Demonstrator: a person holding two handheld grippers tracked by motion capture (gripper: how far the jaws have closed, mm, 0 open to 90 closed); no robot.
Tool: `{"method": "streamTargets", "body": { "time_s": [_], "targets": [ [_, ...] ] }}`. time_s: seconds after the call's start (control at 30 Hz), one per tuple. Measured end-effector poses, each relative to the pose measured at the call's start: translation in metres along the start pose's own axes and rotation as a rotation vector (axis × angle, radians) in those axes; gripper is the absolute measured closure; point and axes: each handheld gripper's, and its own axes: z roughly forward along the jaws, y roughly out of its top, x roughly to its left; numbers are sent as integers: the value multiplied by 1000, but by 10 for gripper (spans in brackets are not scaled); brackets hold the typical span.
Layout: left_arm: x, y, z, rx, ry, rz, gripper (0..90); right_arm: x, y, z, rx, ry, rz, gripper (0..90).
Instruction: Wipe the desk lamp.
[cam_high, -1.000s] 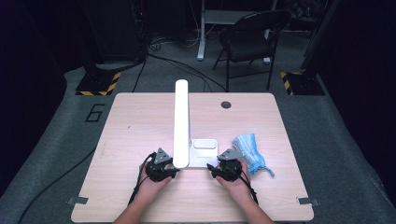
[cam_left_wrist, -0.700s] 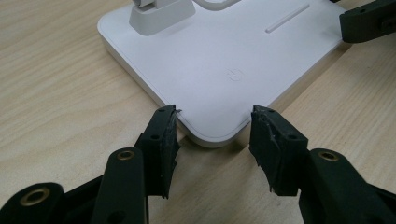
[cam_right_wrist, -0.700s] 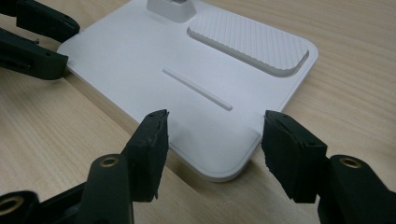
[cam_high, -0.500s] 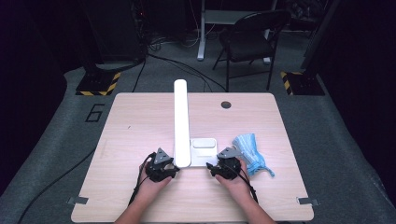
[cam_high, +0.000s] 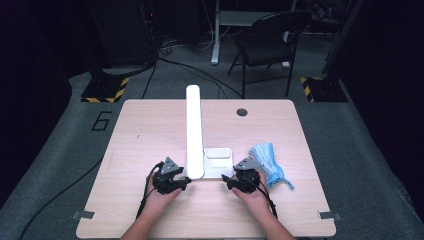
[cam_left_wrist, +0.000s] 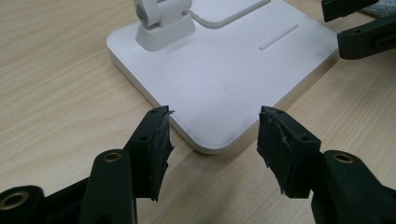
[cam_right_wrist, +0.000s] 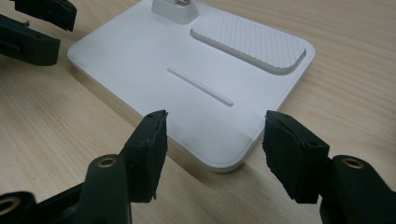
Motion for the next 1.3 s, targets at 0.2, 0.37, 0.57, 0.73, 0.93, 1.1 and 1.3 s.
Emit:
{"method": "streamTargets", "body": {
  "time_s": [0.2,0.37,0.57,0.73,0.93,1.1,1.3],
  "targets": [
    [4,7,-10,-22,-2,-21,434,0,3,-10,-18,15,3,397],
    [8,16,-19,-43,0,-26,431,-2,11,-25,-70,21,9,397],
    [9,22,-27,-50,-11,-41,429,-4,17,-41,-84,32,23,397],
    [12,22,-36,-46,1,-19,428,-6,17,-54,-88,46,41,397],
    [16,18,-50,-53,9,-10,419,-13,8,-68,-74,46,49,396],
    [17,11,-57,-60,28,-21,418,-23,-2,-78,-79,26,68,396],
    [17,6,-60,-55,30,-23,413,-28,-13,-75,-96,16,93,396]
  ]
}}
